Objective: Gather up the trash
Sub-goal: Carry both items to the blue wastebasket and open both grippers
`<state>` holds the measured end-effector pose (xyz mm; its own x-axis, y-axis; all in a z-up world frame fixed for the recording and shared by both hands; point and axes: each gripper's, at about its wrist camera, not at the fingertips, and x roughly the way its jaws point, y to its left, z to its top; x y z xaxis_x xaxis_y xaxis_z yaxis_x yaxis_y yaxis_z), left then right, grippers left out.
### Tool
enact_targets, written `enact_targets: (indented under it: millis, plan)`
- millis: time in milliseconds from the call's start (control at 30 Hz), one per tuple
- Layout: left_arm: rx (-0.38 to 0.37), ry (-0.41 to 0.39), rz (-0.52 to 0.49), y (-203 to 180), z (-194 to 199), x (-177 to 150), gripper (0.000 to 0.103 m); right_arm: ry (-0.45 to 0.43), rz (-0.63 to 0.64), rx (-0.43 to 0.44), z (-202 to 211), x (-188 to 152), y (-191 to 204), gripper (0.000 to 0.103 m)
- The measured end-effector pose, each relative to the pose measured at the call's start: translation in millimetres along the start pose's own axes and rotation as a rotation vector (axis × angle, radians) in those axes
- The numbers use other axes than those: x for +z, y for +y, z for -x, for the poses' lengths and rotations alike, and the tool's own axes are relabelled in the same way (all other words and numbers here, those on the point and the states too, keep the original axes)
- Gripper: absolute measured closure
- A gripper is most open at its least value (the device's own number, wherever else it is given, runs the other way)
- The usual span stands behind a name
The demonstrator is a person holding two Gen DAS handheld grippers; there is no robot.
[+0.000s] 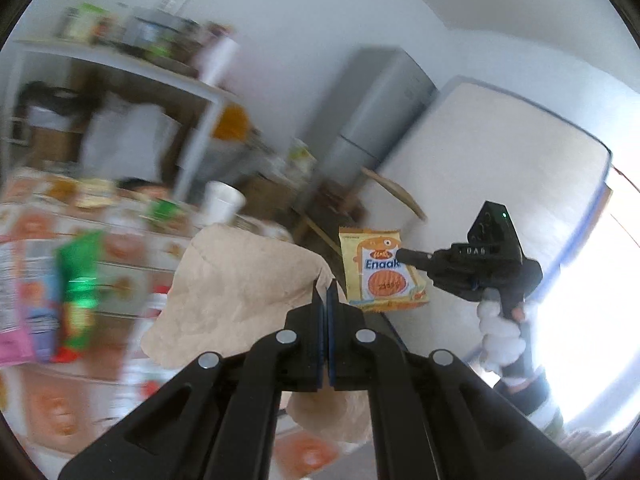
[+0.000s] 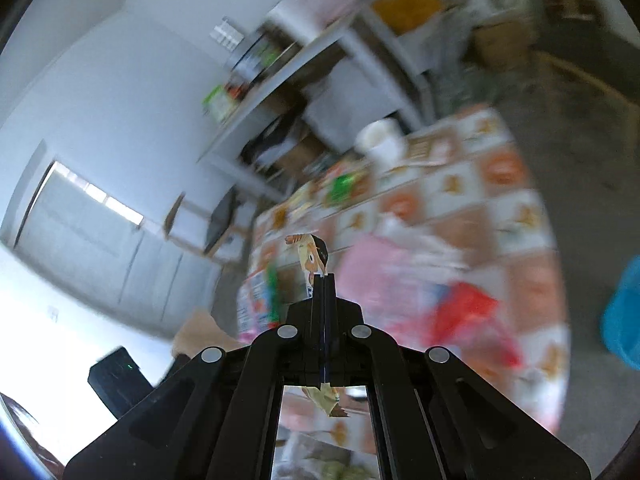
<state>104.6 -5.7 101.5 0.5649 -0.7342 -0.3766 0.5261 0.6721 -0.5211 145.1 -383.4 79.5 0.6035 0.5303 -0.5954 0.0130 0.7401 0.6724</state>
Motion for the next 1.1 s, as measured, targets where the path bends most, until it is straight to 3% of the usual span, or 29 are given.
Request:
enact_targets:
  millis: [167,267,400,600,900,967,1000,1033,1067,1100]
  plan:
    - [-0.150,0.186,-0.070,-64.2,-92.7,-4.7,0.102,-0.134,-0.149,-0.117,76.7,-31.5,-82.2,0.103]
    - [-0.239,0.328,-0.116,-112.4,-162.4,-15.2,0.102,-0.195,-0.252,-0.202,105.1,-51.2,-134.0,0.103]
    - [-0.295,0.482,-0.166,-166.5,-243.9,-36.7,0.102,-0.247,-0.394,-0.287,127.0,-71.4,-202.1,0.103]
    - [-0.264,0.676,-0.243,-218.5,-368.9,-83.7,0.102,-0.284,-0.597,-0.361,121.8,-84.6,-294.8,0.103]
    - [-0.242,0.831,-0.265,-246.9,-507.2,-134.6,0.102,-0.341,-0.791,-0.418,104.9,-77.3,-392.9,0.103]
    - [-0.225,0.853,-0.278,-254.0,-521.0,-146.7,0.098,-0.364,-0.817,-0.439,103.6,-76.1,-407.3,0.095]
    - [-0.181,0.866,-0.296,-252.5,-532.3,-152.5,0.087,-0.370,-0.830,-0.432,104.0,-78.2,-415.0,0.089]
    - [-0.143,0.869,-0.307,-252.5,-542.6,-157.6,0.071,-0.376,-0.850,-0.411,97.9,-79.3,-426.5,0.068]
    - [-0.113,0.863,-0.311,-248.0,-548.0,-159.7,0.065,-0.378,-0.871,-0.408,94.3,-83.0,-435.7,0.056]
    - [-0.083,0.841,-0.309,-243.7,-550.1,-158.9,0.062,-0.371,-0.890,-0.421,86.5,-85.7,-444.6,0.056]
